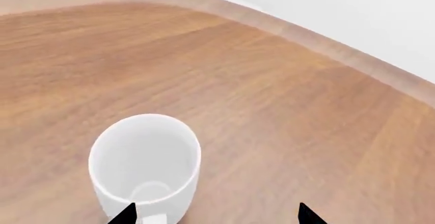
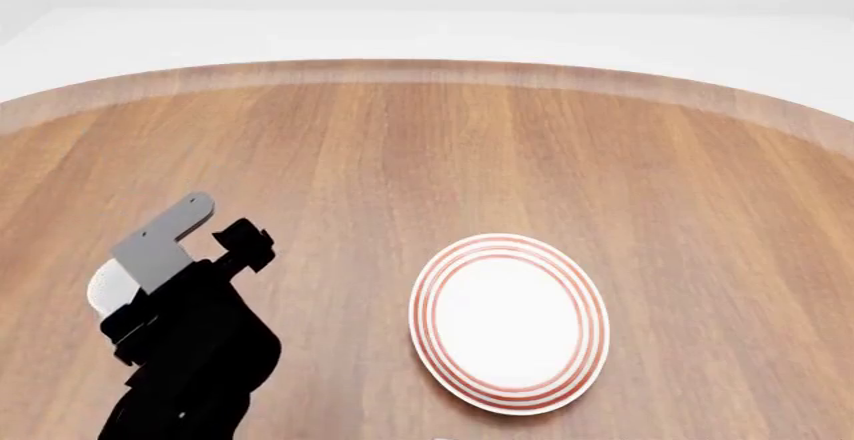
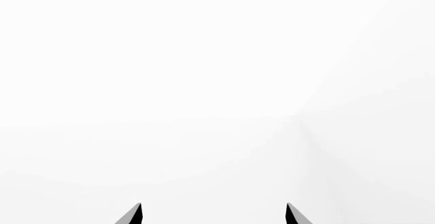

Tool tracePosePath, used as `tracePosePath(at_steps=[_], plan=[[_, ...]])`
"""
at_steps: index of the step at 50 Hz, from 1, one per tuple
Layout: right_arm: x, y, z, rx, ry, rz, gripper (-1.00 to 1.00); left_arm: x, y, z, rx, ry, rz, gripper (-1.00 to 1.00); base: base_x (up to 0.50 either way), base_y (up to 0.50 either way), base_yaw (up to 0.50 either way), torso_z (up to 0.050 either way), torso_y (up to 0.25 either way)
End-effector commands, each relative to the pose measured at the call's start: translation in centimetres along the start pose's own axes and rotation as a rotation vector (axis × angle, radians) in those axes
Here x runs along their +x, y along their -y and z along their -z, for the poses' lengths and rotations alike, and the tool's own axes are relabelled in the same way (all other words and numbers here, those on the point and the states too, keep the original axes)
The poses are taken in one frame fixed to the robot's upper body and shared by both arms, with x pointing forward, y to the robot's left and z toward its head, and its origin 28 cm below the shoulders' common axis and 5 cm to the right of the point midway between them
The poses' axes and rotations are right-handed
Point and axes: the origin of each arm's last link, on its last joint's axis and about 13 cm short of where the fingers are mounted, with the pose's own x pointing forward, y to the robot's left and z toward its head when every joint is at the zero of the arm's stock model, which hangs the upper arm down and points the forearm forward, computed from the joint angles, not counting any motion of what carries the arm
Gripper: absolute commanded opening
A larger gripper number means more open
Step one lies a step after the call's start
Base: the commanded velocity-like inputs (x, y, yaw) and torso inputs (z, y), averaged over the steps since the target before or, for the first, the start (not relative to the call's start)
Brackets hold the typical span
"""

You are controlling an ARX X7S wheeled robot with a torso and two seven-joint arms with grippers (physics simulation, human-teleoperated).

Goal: Pick up the white mug and put it on the plate, and put the chocolate pudding to the right of the plate.

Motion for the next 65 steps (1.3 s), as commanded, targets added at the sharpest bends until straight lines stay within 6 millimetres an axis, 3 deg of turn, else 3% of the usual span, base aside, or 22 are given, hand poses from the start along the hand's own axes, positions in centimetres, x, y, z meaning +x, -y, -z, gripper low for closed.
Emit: tracePosePath(at_steps=[1, 65], plan=[[0.0, 0.1, 0.0, -0.020, 0.018, -0.010, 1.00, 1.0, -0.3, 0.5, -0.045, -0.020, -0.036, 1.00, 0.00, 0.00, 0.00, 0.000, 0.000], [-0.1, 0.1, 0.1, -0.021, 0.011, -0.020, 1.00, 4.4, -1.7, 3.7, -0.002, -0.157, -0.145, 1.00, 0.00, 0.00, 0.00, 0.000, 0.000]])
